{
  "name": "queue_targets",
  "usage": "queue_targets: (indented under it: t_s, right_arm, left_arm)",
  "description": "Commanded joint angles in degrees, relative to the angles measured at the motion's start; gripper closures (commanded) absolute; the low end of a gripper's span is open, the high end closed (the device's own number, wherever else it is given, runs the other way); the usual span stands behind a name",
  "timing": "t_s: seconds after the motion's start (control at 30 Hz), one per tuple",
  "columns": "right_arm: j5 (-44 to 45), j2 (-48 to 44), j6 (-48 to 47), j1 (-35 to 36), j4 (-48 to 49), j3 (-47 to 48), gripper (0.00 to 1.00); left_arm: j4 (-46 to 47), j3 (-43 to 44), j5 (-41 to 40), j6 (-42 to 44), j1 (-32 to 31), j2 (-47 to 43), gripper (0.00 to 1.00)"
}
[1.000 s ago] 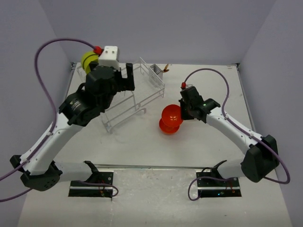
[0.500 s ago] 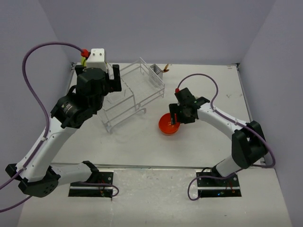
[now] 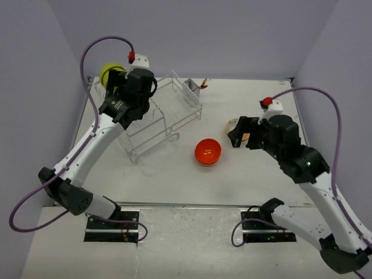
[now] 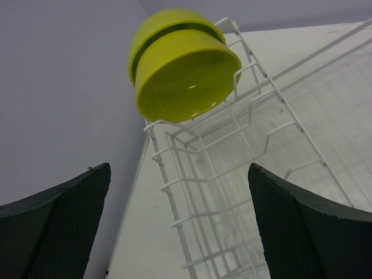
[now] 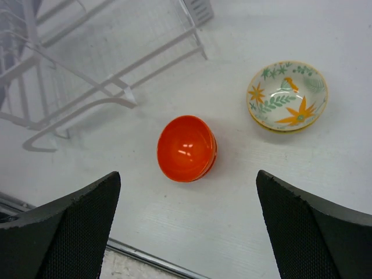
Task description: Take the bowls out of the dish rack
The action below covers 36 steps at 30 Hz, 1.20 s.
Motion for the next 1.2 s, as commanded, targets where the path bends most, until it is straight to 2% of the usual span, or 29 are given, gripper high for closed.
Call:
queue_targets:
  t_s: [0.0, 0.07, 0.2, 0.37, 0.57, 0.63, 0.67, 0.73, 0.9, 0.97, 1.03, 1.07, 1.17]
  right_arm:
    - [0.63, -6.50, -0.98, -0.11, -3.78, -0.88, 0.01]
    - [-0.60, -10.97, -1.07, -0.11, -3.78, -3.16, 0.01]
    - [-2.45, -16.08, -0.98, -0.11, -3.26, -7.03, 0.01]
    - [-4.03, -18.47, -0.72, -0.20, -1.85, -8.53, 0.01]
    - [-7.01, -19.35, -1.07, -0.11, 0.87, -7.92, 0.01]
    - [-7.81, -19.53, -1.16, -0.11, 1.66, -8.09, 0.01]
    - [-7.81, -19.61, -1.16, -0.20, 1.75, -8.09, 0.01]
    - [-9.04, -19.88, -1.24, -0.11, 2.37, -8.01, 0.01]
    - [-8.25, -19.09, -1.86, -0.11, 2.63, -7.31, 0.01]
    - [-8.25, -18.48, -1.77, -0.11, 2.72, -6.78, 0.01]
    - [-8.86, -18.38, -1.69, -0.11, 3.42, -6.95, 0.01]
    - [-9.13, -18.21, -1.60, -0.20, 3.69, -7.04, 0.01]
    - [-9.66, -18.12, -1.33, -0.20, 3.95, -7.21, 0.01]
  left_arm:
    - [5.63, 4.03, -4.51, 6.95, 3.07, 3.03, 0.00]
    - [7.92, 5.69, -3.98, 9.41, 5.35, 5.40, 0.01]
    - [9.77, 8.78, -1.35, 11.62, 7.73, 9.00, 0.10]
    - [9.34, 10.80, 1.11, 12.41, 10.54, 13.83, 0.19]
    - [9.86, 12.03, 3.22, 12.67, 13.26, 16.83, 0.21]
    - [9.07, 13.52, 3.84, 12.67, 14.41, 17.80, 0.31]
    - [8.72, 15.01, 4.10, 12.50, 14.58, 18.59, 0.40]
    - [8.45, 15.72, 5.33, 12.50, 14.67, 18.86, 0.42]
    - [8.01, 15.38, 6.74, 13.02, 14.67, 18.77, 0.68]
    - [7.93, 14.85, 7.18, 13.20, 14.67, 18.51, 0.81]
    - [8.01, 13.98, 7.53, 13.73, 14.41, 17.90, 0.87]
    - [8.19, 13.79, 7.27, 13.82, 14.32, 17.63, 1.00]
    - [9.07, 12.92, 6.57, 14.25, 13.97, 16.22, 1.00]
